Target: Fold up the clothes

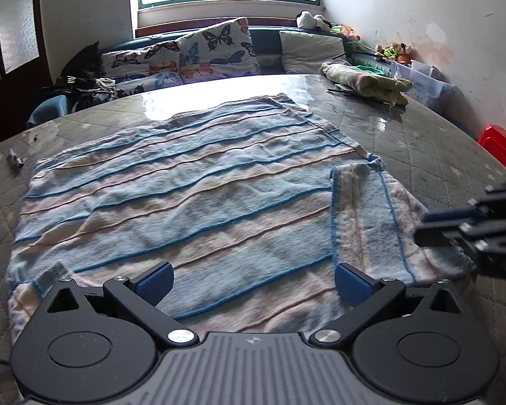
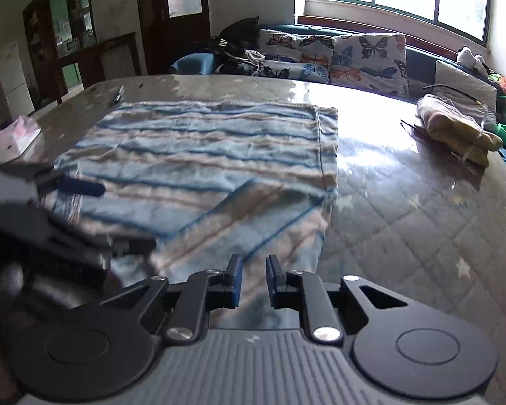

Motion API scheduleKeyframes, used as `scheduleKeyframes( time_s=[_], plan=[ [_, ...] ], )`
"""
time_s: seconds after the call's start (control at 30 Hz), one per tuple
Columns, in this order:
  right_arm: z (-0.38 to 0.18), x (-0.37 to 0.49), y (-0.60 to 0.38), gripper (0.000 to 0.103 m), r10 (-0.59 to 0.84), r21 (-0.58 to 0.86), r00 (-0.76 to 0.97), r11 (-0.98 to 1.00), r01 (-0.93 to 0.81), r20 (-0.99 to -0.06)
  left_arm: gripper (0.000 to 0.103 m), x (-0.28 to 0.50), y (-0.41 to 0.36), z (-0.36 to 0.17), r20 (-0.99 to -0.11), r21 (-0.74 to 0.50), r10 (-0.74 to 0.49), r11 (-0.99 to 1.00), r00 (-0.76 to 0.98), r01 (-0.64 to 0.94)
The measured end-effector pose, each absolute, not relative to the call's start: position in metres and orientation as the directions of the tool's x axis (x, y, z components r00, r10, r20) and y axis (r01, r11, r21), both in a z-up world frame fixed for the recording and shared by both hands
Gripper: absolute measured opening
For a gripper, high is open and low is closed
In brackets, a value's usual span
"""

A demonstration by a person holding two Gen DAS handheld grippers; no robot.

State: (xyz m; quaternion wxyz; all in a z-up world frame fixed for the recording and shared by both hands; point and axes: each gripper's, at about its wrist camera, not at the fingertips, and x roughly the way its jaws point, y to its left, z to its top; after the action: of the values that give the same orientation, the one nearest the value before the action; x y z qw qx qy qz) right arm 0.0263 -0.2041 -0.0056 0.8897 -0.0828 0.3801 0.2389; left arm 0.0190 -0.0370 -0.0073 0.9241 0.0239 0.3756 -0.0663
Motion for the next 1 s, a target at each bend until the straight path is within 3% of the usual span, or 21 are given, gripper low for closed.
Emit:
scheduleKeyframes(
  time_s=[0.57,0.73,0.8,1.0],
  plan=[
    [-0.003,-0.012,-0.195,0.016,0.357,-0.049,0.599,0.831,-0.554,-0.717,0.103,-0.054,0.033,0.026,-0.633,0.053,-0.024,0.996,0.774,0.074],
    [-0.004,-0.036,-0.190,0.017,0.357,-0.090,0.580,0.793,-0.602,-0.732,0.103,-0.094,0.043,0.027,-0.640,0.076,-0.037,0.991,0.768,0.111],
    [-0.006,-0.046,-0.188,0.023,0.356,-0.108,0.570,0.773,-0.625,-0.741,0.103,-0.109,0.043,0.025,-0.647,0.100,-0.036,0.986,0.762,0.132],
    [-0.014,-0.066,-0.182,0.023,0.354,-0.159,0.566,0.729,-0.666,-0.745,0.103,-0.134,0.037,0.018,-0.648,0.165,-0.037,0.968,0.761,0.188]
  ],
)
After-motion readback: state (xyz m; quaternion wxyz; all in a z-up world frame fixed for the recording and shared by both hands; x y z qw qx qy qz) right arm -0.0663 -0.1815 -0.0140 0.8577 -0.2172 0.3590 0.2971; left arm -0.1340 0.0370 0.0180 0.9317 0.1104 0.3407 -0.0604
